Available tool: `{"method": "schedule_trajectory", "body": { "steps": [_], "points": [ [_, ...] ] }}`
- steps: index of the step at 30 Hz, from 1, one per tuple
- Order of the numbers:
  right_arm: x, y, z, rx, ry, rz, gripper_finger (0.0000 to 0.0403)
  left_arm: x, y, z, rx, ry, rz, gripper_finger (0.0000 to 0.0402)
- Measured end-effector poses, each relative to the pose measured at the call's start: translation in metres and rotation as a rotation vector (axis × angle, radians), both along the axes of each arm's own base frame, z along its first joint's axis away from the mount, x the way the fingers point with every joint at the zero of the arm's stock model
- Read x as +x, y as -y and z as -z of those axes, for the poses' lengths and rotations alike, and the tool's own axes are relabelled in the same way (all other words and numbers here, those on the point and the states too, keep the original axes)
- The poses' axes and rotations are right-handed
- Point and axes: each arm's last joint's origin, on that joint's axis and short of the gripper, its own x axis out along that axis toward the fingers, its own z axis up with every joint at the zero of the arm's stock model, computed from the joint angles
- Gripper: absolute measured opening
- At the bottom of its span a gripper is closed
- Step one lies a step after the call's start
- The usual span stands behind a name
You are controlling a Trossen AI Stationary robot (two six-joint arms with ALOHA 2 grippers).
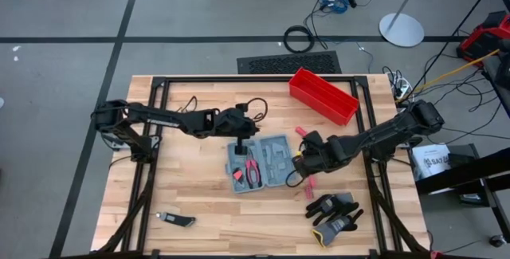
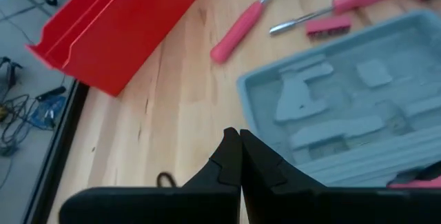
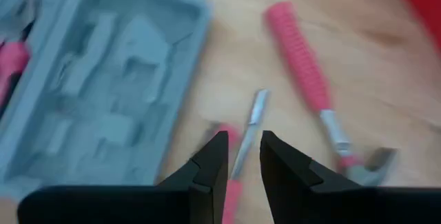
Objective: Prefit tool cases
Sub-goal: Adjust the hex key on the toolbox
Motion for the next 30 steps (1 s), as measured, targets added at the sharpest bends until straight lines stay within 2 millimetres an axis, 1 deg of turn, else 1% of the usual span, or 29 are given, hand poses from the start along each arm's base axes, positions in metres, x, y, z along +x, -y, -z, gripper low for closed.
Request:
{"method": "schedule_trajectory", "body": {
  "steps": [4,7,11,13,16,19,22,26,30],
  "points": [
    [0.014,0.001,0.003,0.062,0.016,-0.122,0.0075,-0.001,-0.007,0.001,0.001,-0.008,-0.023,0.0002],
    [0.016,0.004,0.005,0.093,-0.001,-0.161,0.0075,-0.002,-0.011,0.001,0.005,-0.012,-0.032,0.0002],
    [0.017,0.007,0.005,0.038,-0.027,-0.217,0.0075,-0.004,-0.018,0.000,0.056,-0.023,-0.016,0.0002],
    [0.018,0.006,0.005,0.034,-0.016,-0.222,0.0075,-0.006,-0.022,-0.004,0.079,-0.017,-0.014,0.0002],
    [0.022,0.006,0.004,0.089,-0.005,-0.299,0.0081,-0.012,-0.026,-0.017,0.094,0.019,-0.027,0.0002],
    [0.027,0.008,0.004,0.127,0.017,-0.340,0.0102,-0.021,-0.027,-0.031,0.102,0.051,-0.038,0.0002],
    [0.030,0.013,0.004,0.117,0.029,-0.347,0.0132,-0.031,-0.028,-0.043,0.104,0.063,-0.047,0.0002],
    [0.030,0.020,0.004,0.110,0.018,-0.321,0.0168,-0.042,-0.029,-0.051,0.122,0.043,-0.046,0.0002],
    [0.030,0.029,0.005,0.112,0.002,-0.281,0.0181,-0.053,-0.037,-0.056,0.144,0.019,-0.083,0.0002]
  ]
}}
